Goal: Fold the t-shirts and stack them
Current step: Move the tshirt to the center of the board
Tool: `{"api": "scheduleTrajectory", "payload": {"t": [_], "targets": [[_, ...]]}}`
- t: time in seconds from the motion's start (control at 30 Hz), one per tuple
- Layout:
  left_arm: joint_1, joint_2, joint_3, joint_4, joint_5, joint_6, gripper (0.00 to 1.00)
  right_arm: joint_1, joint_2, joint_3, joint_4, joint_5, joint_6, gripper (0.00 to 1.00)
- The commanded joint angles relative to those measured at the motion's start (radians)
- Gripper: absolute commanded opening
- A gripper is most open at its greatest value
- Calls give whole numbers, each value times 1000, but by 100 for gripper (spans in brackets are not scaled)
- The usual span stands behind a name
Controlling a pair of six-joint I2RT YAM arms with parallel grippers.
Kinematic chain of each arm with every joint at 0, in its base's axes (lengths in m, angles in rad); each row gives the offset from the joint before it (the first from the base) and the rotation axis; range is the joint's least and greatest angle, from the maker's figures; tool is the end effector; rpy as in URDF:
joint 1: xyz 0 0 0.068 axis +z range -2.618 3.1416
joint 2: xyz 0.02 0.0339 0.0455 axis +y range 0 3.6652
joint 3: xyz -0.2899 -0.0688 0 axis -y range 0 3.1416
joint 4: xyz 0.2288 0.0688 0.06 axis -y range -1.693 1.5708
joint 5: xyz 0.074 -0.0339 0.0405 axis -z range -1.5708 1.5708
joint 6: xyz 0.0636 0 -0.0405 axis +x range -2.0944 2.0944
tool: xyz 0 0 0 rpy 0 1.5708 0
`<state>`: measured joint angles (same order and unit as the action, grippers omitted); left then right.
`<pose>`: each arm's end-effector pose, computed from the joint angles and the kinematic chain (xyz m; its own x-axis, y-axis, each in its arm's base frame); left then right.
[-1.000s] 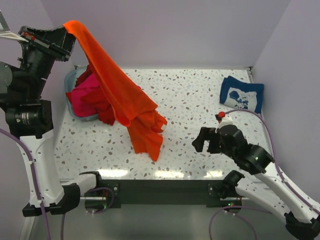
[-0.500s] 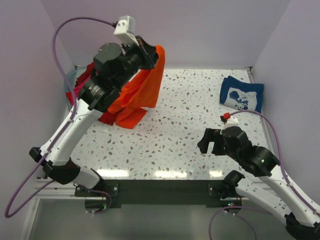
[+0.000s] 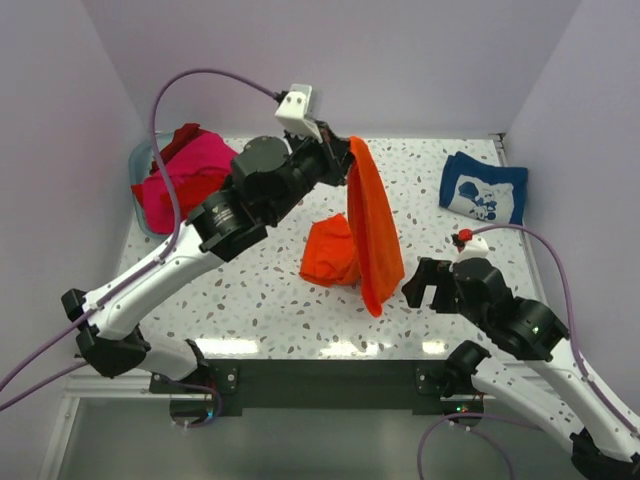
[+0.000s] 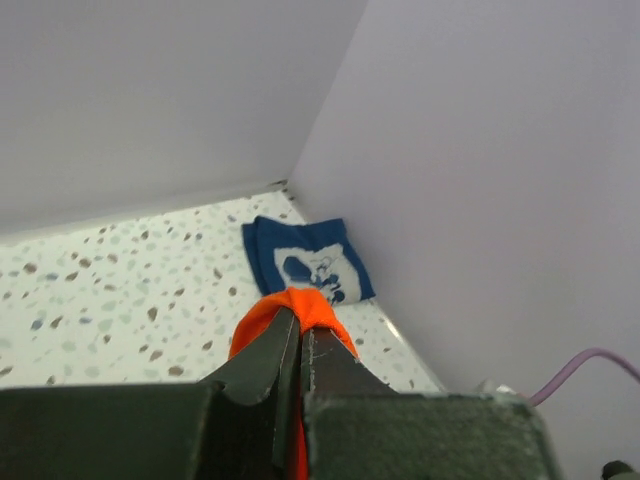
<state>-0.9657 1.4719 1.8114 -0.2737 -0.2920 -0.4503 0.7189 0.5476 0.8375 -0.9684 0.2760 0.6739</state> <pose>0.1981 -0.2542 0.5436 -0.2380 -0.3886 -0.8901 0.5783 0.6796 -0.4513 0.0715 0.0395 0.3025 -0.6648 0.2160 -0.7151 -0.0756 0.9329 0.3522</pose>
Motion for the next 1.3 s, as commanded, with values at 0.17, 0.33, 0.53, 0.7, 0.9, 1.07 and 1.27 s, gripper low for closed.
{"api": "scheduleTrajectory", "payload": {"t": [0.17, 0.33, 0.53, 0.7, 0.9, 1.07, 1.27], "targets": [[106, -316, -535, 150, -263, 19, 0, 2, -9, 31, -20, 31, 36, 99], [234, -430, -783, 44, -422, -59, 49, 2, -2, 15, 3, 17, 42, 98], [217, -401, -811, -203, -480, -192, 100, 2, 35, -31, 74, -32, 61, 99], [-57, -312, -889, -248, -506, -361, 91, 2, 98, -67, 132, -44, 64, 99], [-367, -23, -825, -285, -490, -556, 80, 2, 121, -57, 94, 37, 119, 99], [-456, 169, -733, -248, -473, -594, 80, 2, 68, -48, 36, 109, 183, 99], [-462, 229, -715, -156, -470, -561, 80, 1, 12, -44, 8, 138, 207, 99]]}}
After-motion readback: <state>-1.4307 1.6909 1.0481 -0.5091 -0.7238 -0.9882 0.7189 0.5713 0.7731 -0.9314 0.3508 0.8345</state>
